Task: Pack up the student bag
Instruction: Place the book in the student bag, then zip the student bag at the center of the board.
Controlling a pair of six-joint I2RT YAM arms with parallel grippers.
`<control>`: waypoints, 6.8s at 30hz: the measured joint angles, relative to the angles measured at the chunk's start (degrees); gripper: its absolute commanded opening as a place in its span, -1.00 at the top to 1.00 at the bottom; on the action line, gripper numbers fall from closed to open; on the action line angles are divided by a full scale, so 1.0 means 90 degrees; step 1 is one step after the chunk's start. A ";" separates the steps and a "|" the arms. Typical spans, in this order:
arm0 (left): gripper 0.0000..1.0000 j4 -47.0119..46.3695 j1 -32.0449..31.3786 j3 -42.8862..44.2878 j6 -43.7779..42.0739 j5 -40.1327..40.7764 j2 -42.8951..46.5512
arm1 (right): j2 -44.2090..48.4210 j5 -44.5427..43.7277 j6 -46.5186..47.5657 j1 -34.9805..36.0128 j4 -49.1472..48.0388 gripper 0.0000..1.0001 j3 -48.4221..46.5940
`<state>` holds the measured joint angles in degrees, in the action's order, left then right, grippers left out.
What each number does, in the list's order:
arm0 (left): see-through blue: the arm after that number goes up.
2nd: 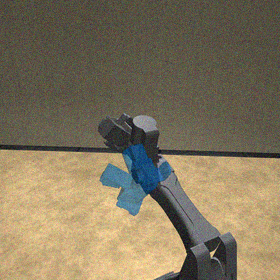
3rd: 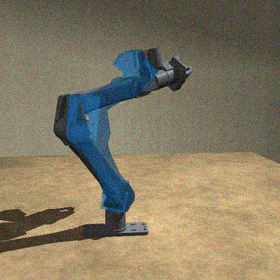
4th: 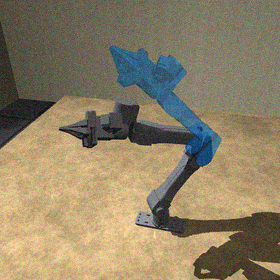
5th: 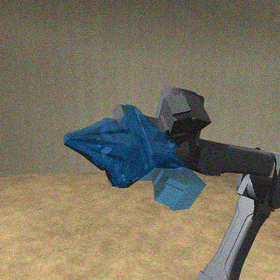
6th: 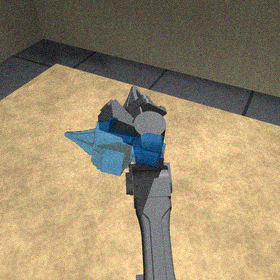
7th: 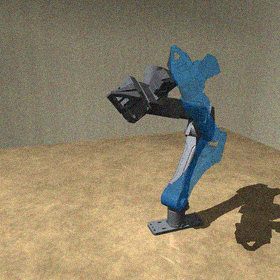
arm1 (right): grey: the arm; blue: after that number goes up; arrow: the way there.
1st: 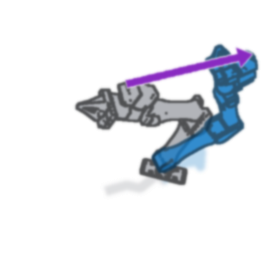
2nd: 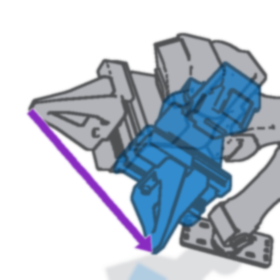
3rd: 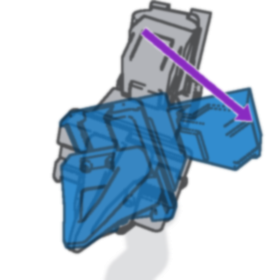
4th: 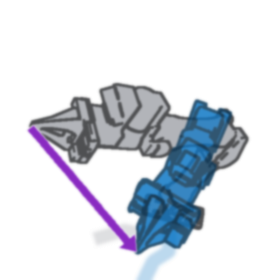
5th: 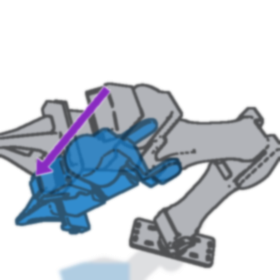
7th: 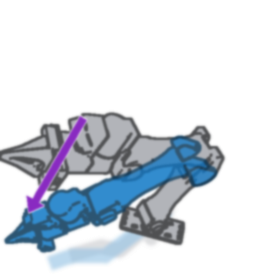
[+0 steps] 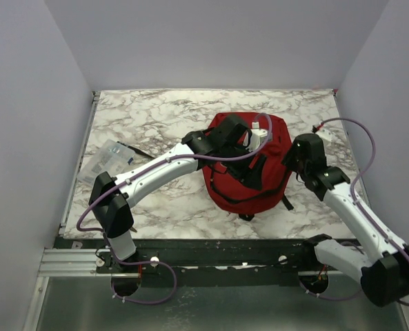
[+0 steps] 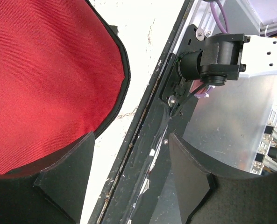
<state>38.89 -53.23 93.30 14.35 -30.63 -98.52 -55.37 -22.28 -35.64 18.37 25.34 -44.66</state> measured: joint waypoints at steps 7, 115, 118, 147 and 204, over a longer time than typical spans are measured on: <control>-0.34 -0.0022 0.0000 -0.0015 0.0032 -0.0002 0.0002 | -0.1477 -0.0051 0.0444 0.0000 0.0107 0.20 -0.0937; -0.28 -0.0352 0.0053 -0.0257 0.0311 -0.0389 0.0024 | 0.0709 0.3507 -0.0855 -0.0024 0.3007 0.99 -0.0440; -0.29 -0.0413 0.0080 -0.0401 0.0333 -0.0379 0.0092 | 0.0782 0.2603 -0.0867 -0.0024 0.3028 0.72 -0.0726; -0.29 -0.0602 0.0080 -0.0442 0.0454 -0.0389 0.0301 | 0.0039 0.1137 -0.1962 -0.0262 0.2074 0.26 0.0194; -0.29 -0.0602 0.0131 -0.0442 0.0503 -0.0410 0.0304 | 0.1362 0.3774 -0.1537 -0.0304 0.1596 0.99 0.1333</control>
<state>33.47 -52.05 89.32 18.87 -34.33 -95.79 -43.11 11.68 -49.47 15.64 39.70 -32.67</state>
